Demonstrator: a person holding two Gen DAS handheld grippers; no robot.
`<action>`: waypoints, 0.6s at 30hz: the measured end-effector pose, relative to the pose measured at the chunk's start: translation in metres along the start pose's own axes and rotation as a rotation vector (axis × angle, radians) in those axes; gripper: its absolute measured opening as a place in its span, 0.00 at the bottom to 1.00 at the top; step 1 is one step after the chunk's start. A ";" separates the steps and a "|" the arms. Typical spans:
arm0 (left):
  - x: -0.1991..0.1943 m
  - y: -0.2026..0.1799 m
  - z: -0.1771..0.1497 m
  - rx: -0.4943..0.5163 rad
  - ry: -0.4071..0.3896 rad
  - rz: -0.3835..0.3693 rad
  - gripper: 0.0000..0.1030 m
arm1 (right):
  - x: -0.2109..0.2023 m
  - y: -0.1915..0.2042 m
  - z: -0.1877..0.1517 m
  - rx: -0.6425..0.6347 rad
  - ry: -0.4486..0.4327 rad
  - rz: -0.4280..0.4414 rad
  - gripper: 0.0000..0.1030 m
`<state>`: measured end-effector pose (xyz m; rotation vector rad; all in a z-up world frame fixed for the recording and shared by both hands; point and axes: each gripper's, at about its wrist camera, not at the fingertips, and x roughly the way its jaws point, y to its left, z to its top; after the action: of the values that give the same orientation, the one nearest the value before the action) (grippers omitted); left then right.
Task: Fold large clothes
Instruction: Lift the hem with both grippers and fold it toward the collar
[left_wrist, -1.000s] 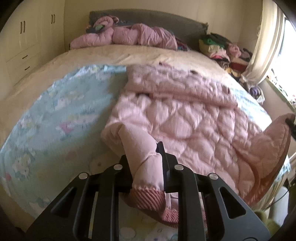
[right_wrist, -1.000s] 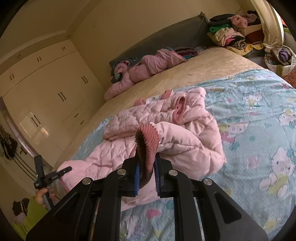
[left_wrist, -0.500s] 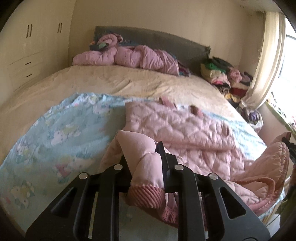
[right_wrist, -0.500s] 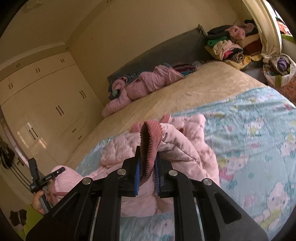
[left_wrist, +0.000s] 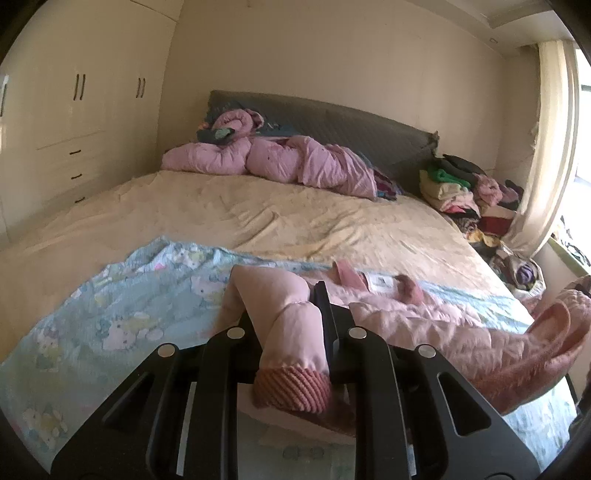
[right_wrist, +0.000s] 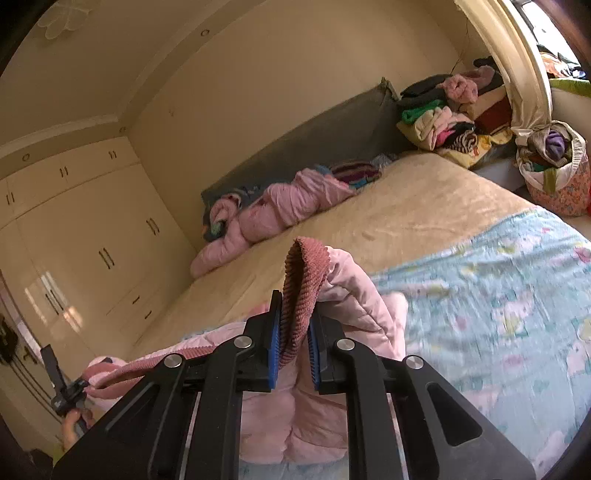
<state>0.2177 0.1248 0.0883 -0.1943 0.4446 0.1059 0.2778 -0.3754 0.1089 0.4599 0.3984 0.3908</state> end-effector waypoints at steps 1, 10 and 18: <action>0.005 -0.001 0.003 0.000 -0.008 0.009 0.12 | 0.006 0.000 0.004 -0.017 -0.018 -0.012 0.11; 0.047 -0.021 0.012 0.038 -0.077 0.079 0.13 | 0.053 -0.023 0.012 -0.006 -0.062 -0.101 0.11; 0.088 -0.022 0.004 0.038 -0.055 0.102 0.13 | 0.097 -0.036 0.005 -0.033 -0.048 -0.188 0.11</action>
<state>0.3020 0.1094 0.0572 -0.1310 0.4012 0.2017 0.3723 -0.3632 0.0681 0.3949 0.3847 0.2037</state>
